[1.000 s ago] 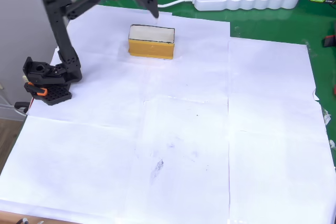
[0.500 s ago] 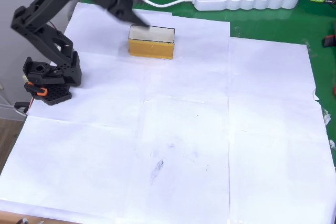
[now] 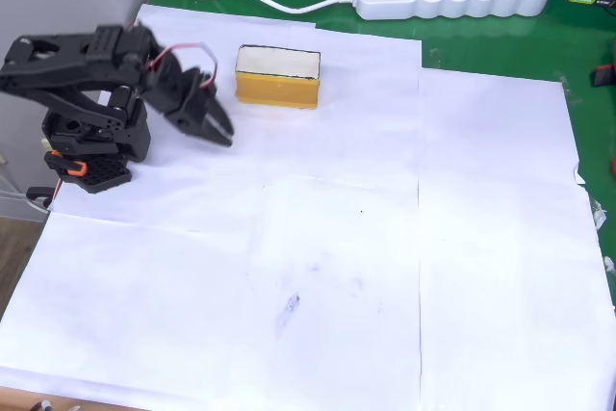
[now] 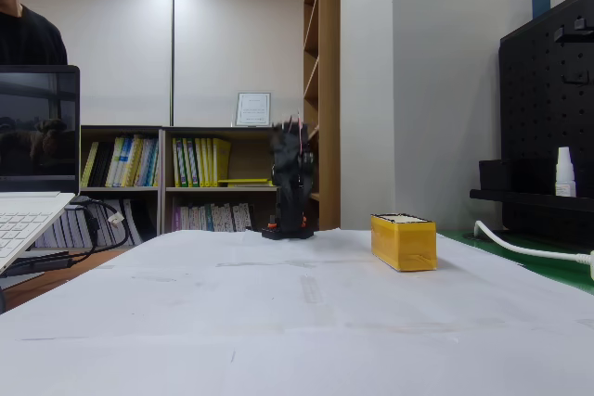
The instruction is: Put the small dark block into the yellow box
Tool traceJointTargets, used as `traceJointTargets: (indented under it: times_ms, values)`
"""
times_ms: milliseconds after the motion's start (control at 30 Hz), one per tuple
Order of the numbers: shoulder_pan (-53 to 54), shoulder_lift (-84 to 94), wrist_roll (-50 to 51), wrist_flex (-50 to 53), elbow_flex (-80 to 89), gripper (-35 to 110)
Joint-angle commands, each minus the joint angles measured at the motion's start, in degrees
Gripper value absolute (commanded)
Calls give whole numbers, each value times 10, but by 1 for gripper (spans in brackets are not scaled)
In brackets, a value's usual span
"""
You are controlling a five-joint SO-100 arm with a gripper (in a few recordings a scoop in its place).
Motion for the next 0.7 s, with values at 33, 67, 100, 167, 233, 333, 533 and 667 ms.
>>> traceJointTargets:
  times_ms: [33, 67, 100, 167, 233, 333, 533, 667]
  values:
    - [10, -70, -9, -6, -65, 0]
    - [11, -80, -10, -6, -79, 0]
    - [11, -90, -10, -6, -93, 0]
    - [14, -105, -10, 0, -113, 0]
    - [20, -118, -21, 20, -126, 0]
    - [10, -138, -18, 71, -126, 0]
    - [-2, -156, -33, 173, -126, 0]
    - [-1, -156, -30, 219, -126, 0]
